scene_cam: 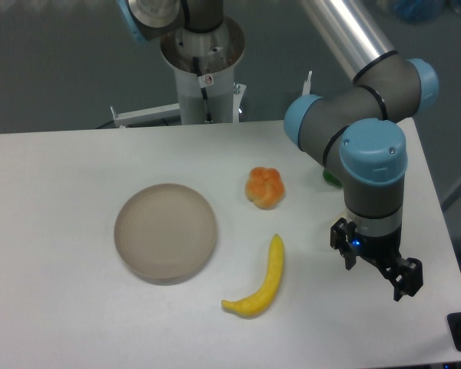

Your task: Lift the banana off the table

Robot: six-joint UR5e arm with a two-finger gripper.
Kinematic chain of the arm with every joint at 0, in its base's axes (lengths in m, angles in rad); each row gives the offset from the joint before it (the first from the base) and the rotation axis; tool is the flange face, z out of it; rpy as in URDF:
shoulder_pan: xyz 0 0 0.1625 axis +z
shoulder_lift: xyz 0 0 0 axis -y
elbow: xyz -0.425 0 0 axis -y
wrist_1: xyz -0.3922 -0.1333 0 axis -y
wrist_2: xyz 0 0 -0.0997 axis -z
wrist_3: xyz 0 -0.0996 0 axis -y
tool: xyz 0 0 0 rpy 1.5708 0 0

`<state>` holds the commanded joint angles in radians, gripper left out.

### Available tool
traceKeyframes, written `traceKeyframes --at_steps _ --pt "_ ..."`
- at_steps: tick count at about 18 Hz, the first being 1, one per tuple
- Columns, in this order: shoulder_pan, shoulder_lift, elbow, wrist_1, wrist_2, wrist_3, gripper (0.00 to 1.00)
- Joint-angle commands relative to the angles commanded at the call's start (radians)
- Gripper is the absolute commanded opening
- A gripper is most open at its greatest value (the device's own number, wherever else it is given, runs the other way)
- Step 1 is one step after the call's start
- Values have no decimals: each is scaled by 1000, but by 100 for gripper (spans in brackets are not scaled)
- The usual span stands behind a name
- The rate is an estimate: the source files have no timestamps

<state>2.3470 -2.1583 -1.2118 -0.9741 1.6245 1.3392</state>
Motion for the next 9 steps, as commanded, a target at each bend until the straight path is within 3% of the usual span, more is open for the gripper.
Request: traceKeyframes --at_steps 4,9 --pt "0 0 -11 6 0 -12 100" --pt "-3 11 -61 81 3 -52 100"
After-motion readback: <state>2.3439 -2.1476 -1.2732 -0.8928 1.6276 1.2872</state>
